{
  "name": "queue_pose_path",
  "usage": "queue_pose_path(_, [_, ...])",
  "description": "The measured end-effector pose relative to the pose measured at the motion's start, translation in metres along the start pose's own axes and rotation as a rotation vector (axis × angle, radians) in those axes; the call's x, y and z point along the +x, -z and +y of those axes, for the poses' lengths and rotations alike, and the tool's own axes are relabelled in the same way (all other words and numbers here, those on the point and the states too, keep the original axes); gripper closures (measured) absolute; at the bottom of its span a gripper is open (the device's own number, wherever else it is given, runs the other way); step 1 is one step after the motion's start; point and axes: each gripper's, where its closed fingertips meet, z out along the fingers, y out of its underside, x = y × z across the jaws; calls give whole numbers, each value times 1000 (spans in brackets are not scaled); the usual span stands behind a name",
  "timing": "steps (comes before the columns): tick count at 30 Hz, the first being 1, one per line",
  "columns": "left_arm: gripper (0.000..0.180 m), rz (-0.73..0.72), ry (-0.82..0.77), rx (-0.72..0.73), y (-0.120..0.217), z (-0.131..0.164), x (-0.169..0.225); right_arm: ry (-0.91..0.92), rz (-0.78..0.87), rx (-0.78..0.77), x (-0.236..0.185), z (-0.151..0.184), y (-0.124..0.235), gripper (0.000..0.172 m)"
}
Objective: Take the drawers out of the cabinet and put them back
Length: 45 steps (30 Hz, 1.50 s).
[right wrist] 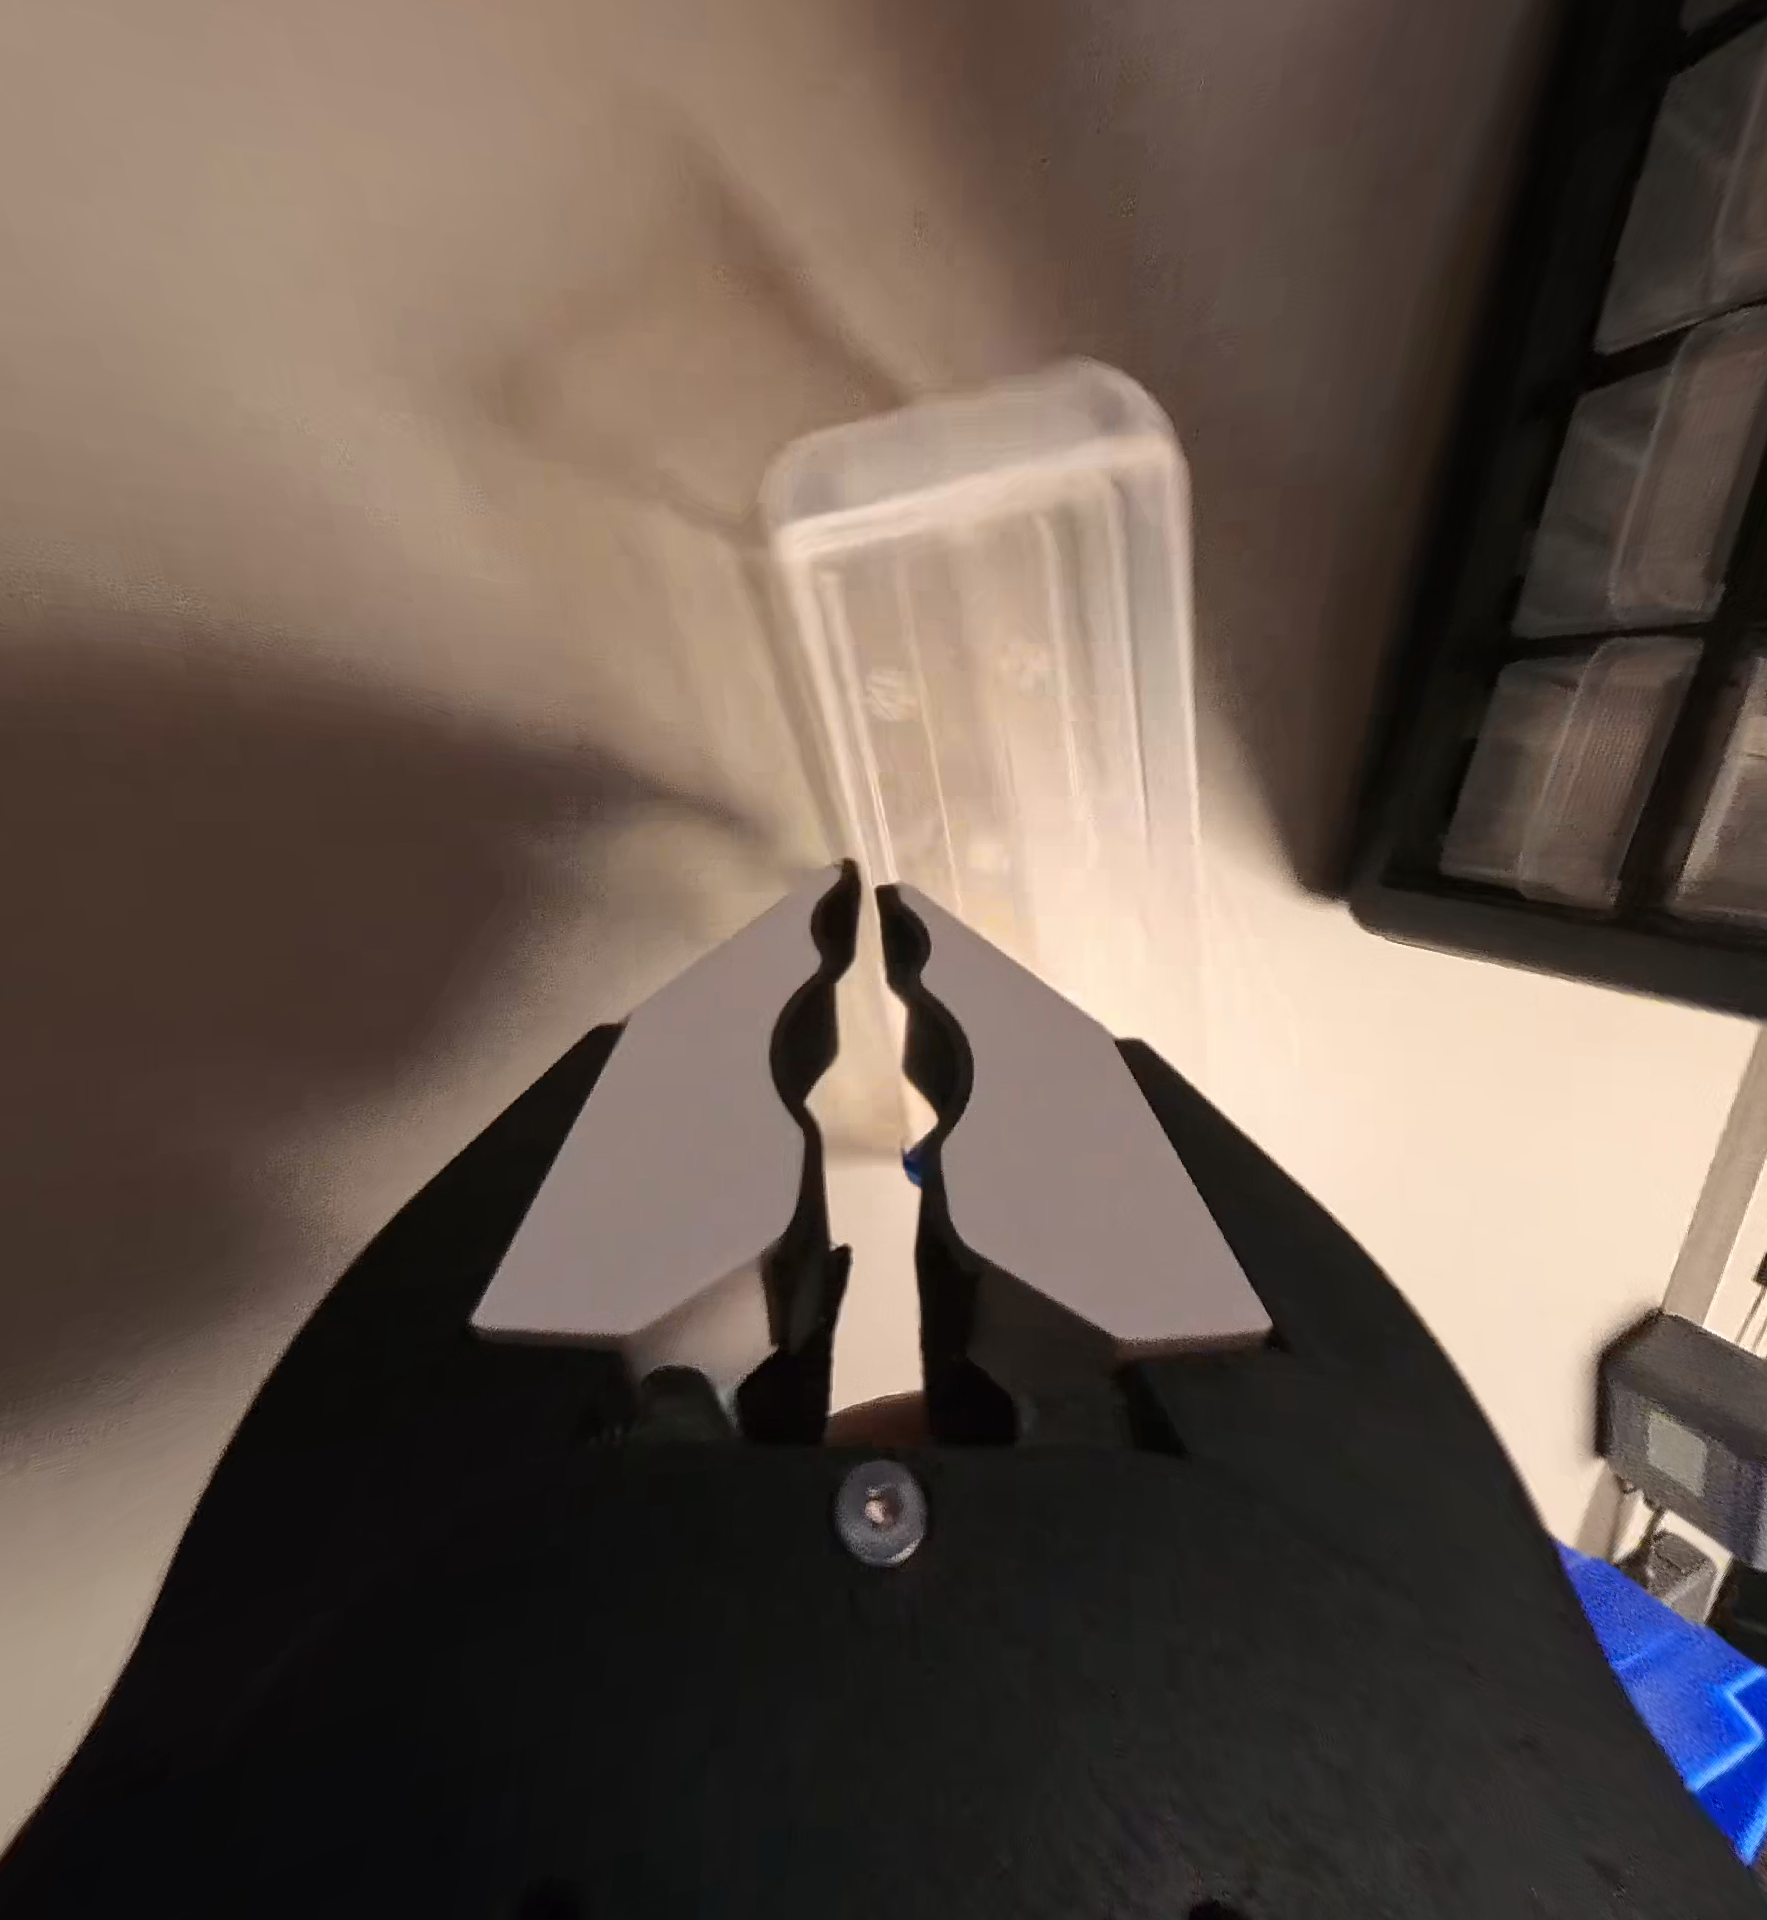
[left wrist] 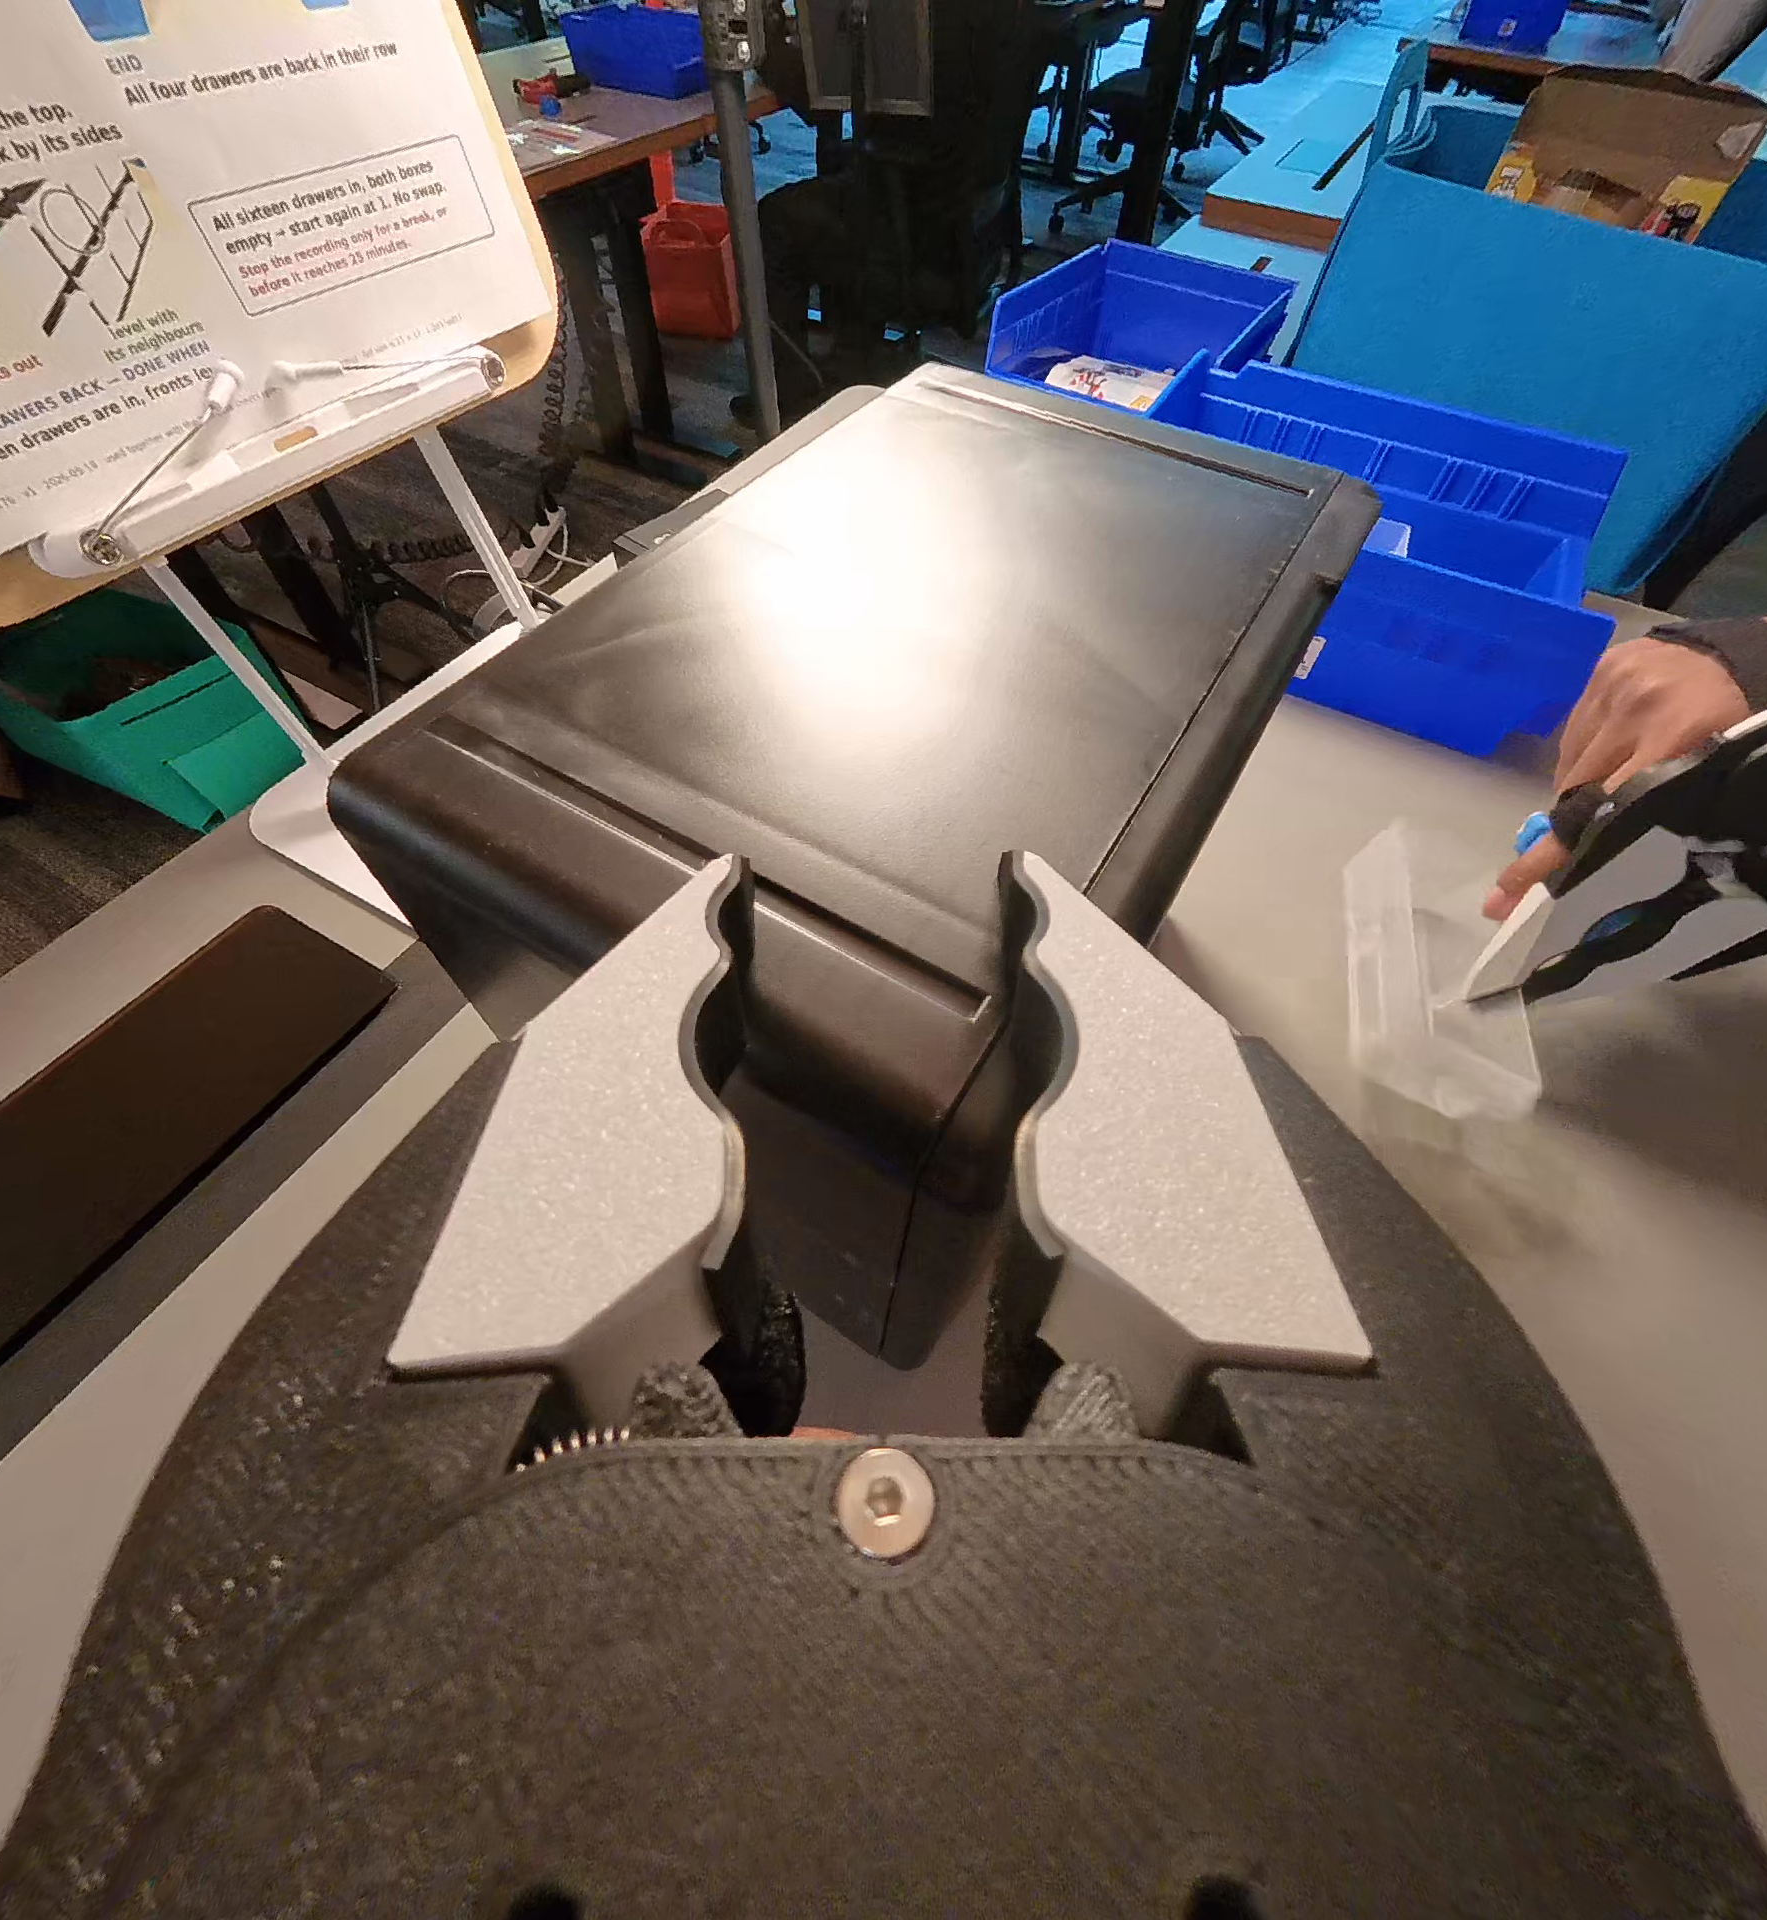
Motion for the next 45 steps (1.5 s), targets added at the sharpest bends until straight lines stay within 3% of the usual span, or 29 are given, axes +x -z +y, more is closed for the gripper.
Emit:
queue_pose_path(5, [132,-1,0,0,0,0,0,-73,71,35,7,8,37,169])
queue_pose_path(10, [132,-4,0,0,0,0,0,-96,238,-37,33,37,106,169])
queue_pose_path(13, [132,-4,1,0,0,0,0,-141,326,-100,53,71,153,169])
queue_pose_path(17, [132,-8,-1,-2,0,0,0,-201,352,-276,60,155,188,168])
queue_pose_path(21, [132,-10,-3,-3,0,0,0,-281,197,-392,30,232,177,168])
queue_pose_path(25, [132,-8,-2,0,0,0,0,-280,45,-509,1,275,156,167])
queue_pose_path(31, [132,-5,-1,2,0,0,0,-231,-79,-542,-9,281,129,167])
queue_pose_path(39, [132,-2,-3,2,0,0,0,-214,-67,-568,-1,292,121,160])
queue_pose_path(41, [132,-2,-2,2,0,0,0,-237,-35,-552,2,292,124,152])
queue_pose_path(45, [132,-5,-2,2,0,0,0,-349,102,-481,15,291,137,119])
